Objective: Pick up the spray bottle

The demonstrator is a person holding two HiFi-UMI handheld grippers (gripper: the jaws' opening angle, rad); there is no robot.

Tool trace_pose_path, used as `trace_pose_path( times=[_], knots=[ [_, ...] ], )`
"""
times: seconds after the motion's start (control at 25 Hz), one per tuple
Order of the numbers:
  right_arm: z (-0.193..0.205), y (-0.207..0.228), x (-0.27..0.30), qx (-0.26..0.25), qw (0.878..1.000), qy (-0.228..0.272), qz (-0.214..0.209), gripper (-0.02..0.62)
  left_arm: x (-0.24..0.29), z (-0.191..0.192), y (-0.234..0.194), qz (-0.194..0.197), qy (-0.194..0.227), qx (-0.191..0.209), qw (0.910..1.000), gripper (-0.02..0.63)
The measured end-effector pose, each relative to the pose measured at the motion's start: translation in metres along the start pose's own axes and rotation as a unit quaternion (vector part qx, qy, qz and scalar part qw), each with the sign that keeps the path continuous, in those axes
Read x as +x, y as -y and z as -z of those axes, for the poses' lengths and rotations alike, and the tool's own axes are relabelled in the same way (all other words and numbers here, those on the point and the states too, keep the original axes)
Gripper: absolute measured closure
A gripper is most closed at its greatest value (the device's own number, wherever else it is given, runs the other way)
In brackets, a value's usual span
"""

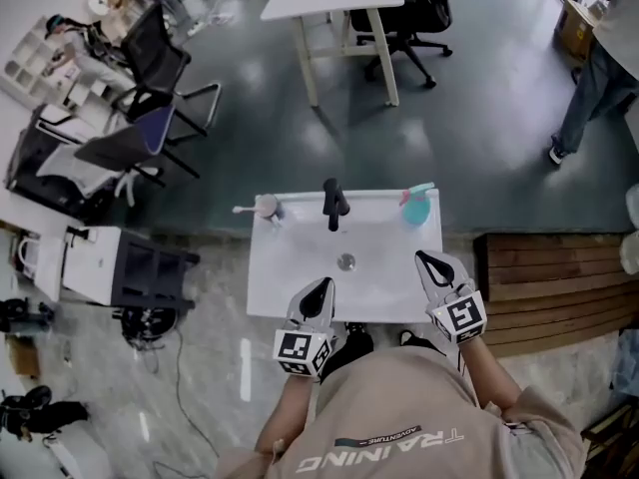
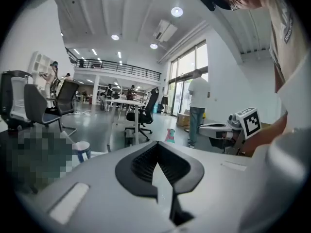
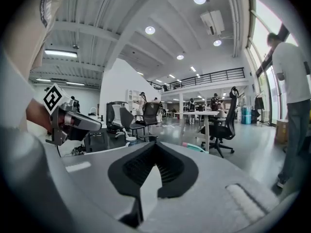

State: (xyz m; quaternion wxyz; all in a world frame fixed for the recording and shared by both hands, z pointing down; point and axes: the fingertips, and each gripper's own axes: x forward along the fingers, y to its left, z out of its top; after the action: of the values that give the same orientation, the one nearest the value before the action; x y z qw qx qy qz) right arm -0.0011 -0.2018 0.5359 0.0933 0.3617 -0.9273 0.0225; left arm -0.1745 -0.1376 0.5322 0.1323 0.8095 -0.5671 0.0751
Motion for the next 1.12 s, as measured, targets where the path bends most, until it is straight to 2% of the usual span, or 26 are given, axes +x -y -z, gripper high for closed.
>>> trace_pose_path(
  times=[0.12, 0.24, 0.52, 0.72, 1.12],
  knots=[
    [-0.01, 0.008, 0.012, 0.012, 0.998, 0.003, 0.057, 0.594, 0.021, -0.012, -0.017, 0.048, 0.005, 0.017, 0.9987, 0.591],
    [-0.015, 0.012, 0.016, 0.021, 0.995, 0.002, 0.1, 0.594, 0.037, -0.014, -0.029, 0.087, 0.002, 0.019, 0.996, 0.591],
    [-0.005, 0.014, -0.001, 0.034, 0.982, -0.019, 0.185, 0.594, 0.059, -0.016, -0.025, 0.164, -0.001, 0.046, 0.9853, 0.591],
    [-0.006, 0.015, -0.006, 0.026, 0.979, -0.029, 0.201, 0.594, 0.068, -0.019, -0.023, 0.175, -0.003, 0.039, 0.9837, 0.591],
    [0.0, 0.052, 0.002, 0.028, 0.981, -0.022, 0.192, 0.592, 0.068, -0.027, -0.009, 0.154, -0.013, 0.051, 0.9867, 0.591]
  ],
)
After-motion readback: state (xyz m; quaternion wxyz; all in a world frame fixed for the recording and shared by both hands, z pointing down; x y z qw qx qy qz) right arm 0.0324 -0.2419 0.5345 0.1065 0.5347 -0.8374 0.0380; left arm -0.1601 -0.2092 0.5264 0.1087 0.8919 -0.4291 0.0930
